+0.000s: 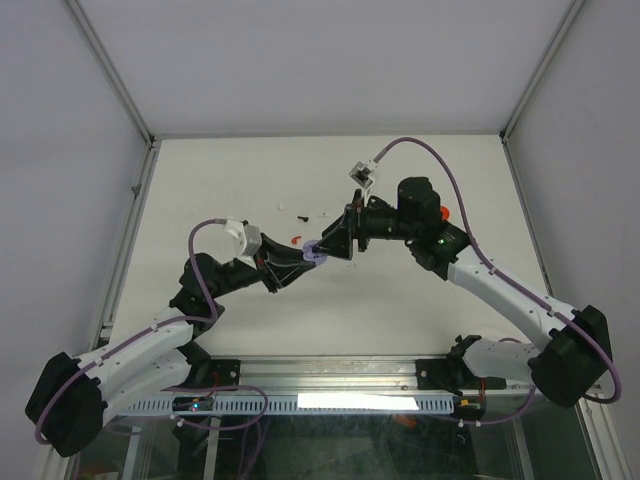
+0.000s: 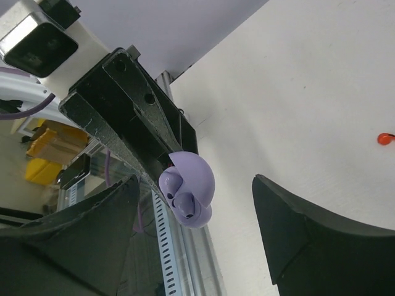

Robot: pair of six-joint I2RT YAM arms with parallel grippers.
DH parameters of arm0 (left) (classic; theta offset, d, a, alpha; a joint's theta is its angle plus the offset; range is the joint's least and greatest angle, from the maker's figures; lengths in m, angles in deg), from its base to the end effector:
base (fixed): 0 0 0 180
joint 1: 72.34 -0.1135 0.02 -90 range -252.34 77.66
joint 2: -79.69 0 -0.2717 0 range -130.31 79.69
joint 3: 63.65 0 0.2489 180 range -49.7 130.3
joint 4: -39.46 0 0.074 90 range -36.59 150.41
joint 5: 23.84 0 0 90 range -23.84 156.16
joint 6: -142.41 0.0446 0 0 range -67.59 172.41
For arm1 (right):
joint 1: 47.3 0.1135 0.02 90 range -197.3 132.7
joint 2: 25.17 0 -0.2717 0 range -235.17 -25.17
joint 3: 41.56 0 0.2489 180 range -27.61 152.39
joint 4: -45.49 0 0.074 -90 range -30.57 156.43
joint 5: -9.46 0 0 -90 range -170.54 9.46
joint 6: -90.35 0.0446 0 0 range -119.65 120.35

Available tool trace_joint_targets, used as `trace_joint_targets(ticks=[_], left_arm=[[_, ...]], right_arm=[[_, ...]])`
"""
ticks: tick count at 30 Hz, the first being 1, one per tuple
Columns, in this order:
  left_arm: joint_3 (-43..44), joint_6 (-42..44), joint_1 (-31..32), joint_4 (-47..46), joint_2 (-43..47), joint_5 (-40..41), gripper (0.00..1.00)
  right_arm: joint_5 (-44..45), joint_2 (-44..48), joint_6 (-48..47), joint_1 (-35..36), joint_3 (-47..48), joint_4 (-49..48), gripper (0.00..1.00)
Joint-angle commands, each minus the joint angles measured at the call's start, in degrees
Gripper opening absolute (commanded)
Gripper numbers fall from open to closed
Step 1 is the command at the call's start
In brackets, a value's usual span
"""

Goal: Insert the wireless bluetooth earbuds into the charging case
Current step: Close the charging case, then place the charging case at the center of the board.

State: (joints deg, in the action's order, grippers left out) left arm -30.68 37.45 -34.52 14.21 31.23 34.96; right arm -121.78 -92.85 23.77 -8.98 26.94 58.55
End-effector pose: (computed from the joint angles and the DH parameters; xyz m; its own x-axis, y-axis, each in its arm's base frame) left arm 0.1361 -0.1349 0.2694 -0.1101 -0.1940 -0.9748 0.9309 0.3235 -0.1696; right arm 0.1942 0.1910 0.3456 -0.5388 -0.0449 -0.8412 -0.8255 0.2271 0.5167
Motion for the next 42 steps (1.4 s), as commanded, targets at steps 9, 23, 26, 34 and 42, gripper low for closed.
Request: trace_joint_targets(ticks=[9, 23, 26, 34, 42], left_arm=[[2.33, -1.02, 0.06, -7.33, -3.10, 0.22, 0.05], [-0.37, -5.76, 0.01, -4.96, -3.61, 5.77, 0.04], [-0.58, -6.77, -0.07, -4.89, -4.12, 6.42, 0.04], [-0.29, -10.57, -1.09, 1.34, -4.07, 14.09, 0.04], [-0.75, -21.62, -8.27, 11.03, -5.47, 22.54, 0.06]], right_arm=[[-11.44, -2.76, 6.24, -0.12, 2.53, -8.10, 0.69], [-15.13, 1.22, 1.63, -1.86, 0.96, -7.46, 0.63], [-14.80, 2.16, 0.74, -2.34, 0.57, -6.91, 0.63], [5.69, 7.16, -10.31, -3.00, -0.95, 4.78, 0.71], [24.48, 9.59, -13.21, -3.58, -6.81, 9.78, 0.76]])
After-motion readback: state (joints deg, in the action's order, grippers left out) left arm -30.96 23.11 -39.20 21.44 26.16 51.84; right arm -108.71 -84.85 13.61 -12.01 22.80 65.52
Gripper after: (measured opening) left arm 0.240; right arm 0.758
